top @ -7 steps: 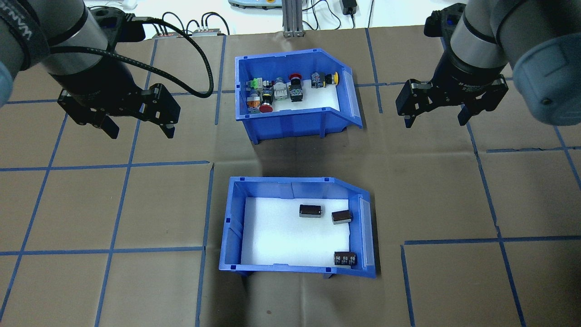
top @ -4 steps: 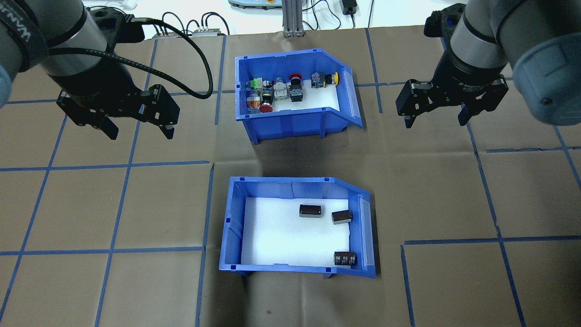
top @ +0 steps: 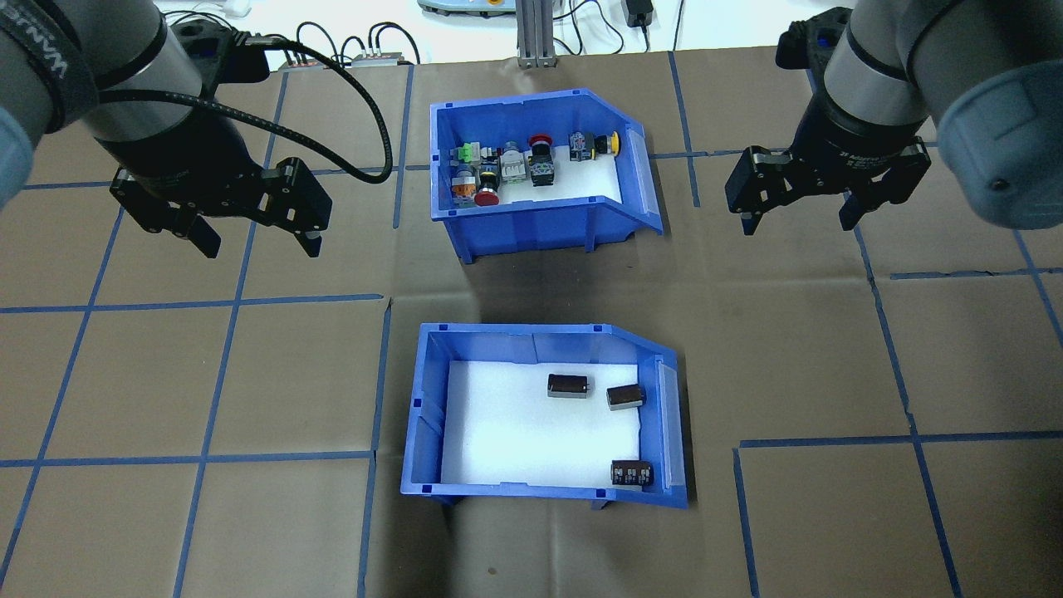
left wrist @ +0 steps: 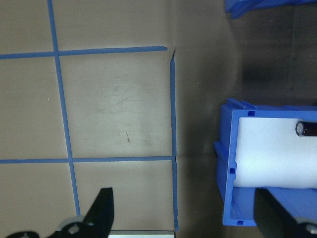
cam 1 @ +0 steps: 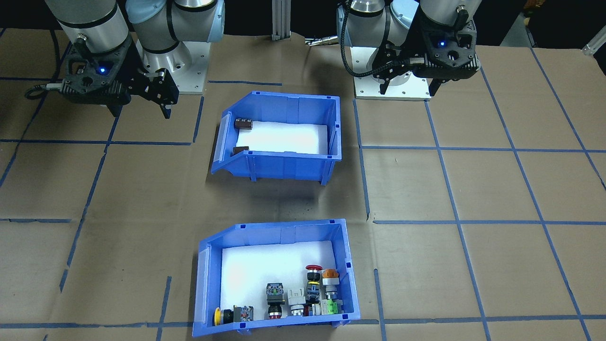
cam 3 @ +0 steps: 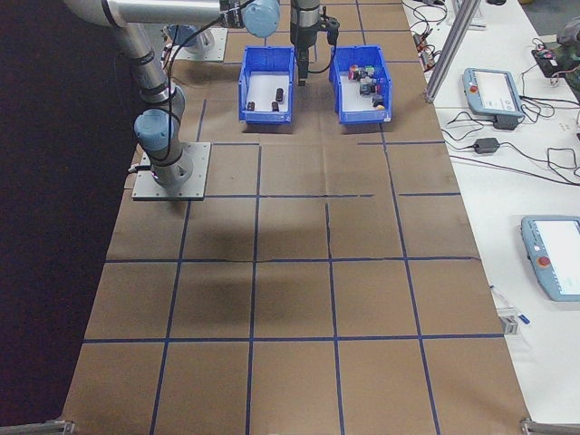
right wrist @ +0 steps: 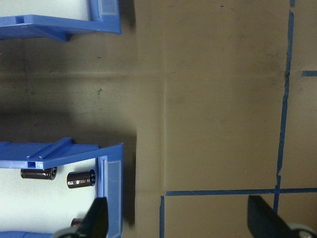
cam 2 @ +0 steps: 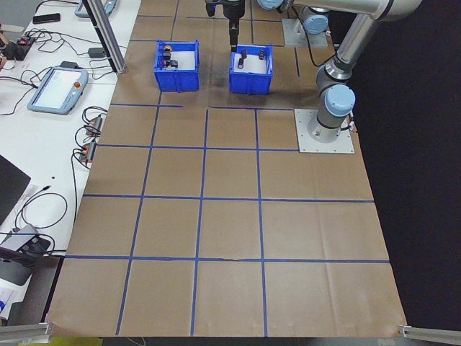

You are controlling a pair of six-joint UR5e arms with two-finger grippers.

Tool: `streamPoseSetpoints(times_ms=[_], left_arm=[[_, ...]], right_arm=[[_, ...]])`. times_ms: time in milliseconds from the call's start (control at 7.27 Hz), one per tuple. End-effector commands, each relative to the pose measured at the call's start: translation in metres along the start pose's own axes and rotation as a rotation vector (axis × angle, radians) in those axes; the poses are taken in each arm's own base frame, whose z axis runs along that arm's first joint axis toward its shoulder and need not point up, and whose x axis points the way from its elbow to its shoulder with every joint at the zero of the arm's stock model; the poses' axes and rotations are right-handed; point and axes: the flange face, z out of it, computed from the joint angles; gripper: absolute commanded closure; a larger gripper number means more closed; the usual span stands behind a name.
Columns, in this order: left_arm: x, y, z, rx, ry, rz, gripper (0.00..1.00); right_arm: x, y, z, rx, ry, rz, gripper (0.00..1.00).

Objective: Place battery box in front

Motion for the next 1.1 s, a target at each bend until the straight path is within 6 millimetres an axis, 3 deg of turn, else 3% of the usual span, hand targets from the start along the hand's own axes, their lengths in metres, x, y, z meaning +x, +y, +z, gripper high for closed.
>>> streamPoseSetpoints(times_ms=[0,275,550,826,963], left_arm=[[0.004,0.000,0.000,0.006,0.051,-0.064,0.01],[0.005,-0.009,0.010,0.054,0.052,-0.095,0.01],[0.009,-0.006,0.059,-0.001,0.048,-0.417,0.02],[0.023,0.006,0.085,-0.063,0.028,-0.756,0.02],[0.046,0.022,0.106,-0.097,0.000,-0.871,0.02]], right_arm=[[0.000,0.000,-0.001,0.000,0.000,-0.004,0.00],[-0.004,-0.014,0.011,-0.016,-0.005,-0.079,0.00],[-0.005,-0.016,0.013,-0.019,-0.009,-0.233,0.00],[-0.005,-0.039,0.034,-0.018,-0.009,-0.526,0.00],[-0.006,-0.061,0.038,0.024,0.003,-0.656,0.00]])
